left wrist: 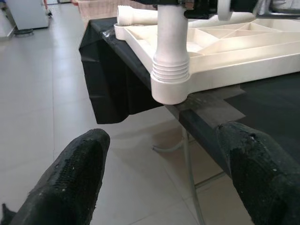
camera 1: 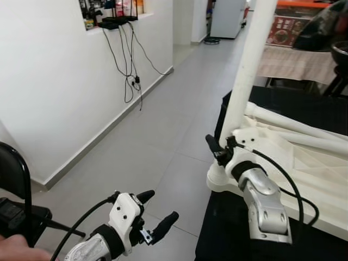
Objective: Building children table
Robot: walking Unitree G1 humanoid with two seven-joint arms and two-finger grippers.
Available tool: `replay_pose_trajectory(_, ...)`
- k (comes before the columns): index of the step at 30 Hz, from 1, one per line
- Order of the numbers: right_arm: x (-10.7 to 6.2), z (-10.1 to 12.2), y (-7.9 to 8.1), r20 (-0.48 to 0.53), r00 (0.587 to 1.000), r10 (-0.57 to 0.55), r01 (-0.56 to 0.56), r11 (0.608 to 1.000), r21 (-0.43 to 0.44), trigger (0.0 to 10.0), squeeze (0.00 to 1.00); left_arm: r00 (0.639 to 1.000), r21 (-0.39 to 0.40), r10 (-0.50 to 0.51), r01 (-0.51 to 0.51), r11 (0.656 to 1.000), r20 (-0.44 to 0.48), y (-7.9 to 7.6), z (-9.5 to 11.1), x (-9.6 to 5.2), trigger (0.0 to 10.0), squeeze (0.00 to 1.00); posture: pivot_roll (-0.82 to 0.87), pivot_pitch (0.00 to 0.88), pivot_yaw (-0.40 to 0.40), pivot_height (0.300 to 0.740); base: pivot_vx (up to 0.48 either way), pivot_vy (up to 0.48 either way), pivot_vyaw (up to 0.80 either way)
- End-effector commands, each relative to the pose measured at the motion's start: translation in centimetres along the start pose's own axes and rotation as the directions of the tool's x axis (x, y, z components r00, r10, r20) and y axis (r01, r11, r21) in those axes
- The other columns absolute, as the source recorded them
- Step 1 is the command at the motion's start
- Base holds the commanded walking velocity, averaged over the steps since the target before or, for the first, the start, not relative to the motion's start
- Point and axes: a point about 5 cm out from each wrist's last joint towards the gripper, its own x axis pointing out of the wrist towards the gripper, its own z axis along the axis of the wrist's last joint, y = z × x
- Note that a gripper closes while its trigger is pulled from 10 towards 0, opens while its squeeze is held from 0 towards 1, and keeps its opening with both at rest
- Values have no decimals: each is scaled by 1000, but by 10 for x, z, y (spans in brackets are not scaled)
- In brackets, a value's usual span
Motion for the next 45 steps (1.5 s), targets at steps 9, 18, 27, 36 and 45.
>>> replay_pose_trajectory(9, 1, -17, 6, -89, 996, -26, 36, 993, 116, 10000, 0, 993, -12, 115, -115, 993, -18, 16, -3, 0, 10000, 0, -28, 24, 26, 740, 0, 0, -444)
replay_pose_trajectory(18, 2, -3, 9, 0, 989, 147, -146, 981, 130, 10000, 0, 984, -39, 177, -178, 983, -28, 24, -5, 1, 10000, 0, -31, 15, 28, 740, 0, 0, -800)
replay_pose_trajectory(27, 4, -5, 15, 15, 960, 278, -278, 952, 125, 10000, 0, 981, -43, 188, -189, 981, -43, 24, -7, 2, 10000, 0, -22, 8, 23, 740, 0, 0, -800)
replay_pose_trajectory(36, -2, -5, 0, -11, 941, 339, -336, 936, 104, 10000, 0, 985, -60, 164, -167, 984, -46, 23, -8, 4, 10000, 0, -39, 0, 22, 740, 0, 0, -800)
replay_pose_trajectory(45, -3, -8, 8, -8, 932, 361, -357, 924, 140, 10000, 0, 982, -63, 185, -187, 980, -46, 24, -8, 4, 10000, 0, -36, 2, 24, 740, 0, 0, -800)
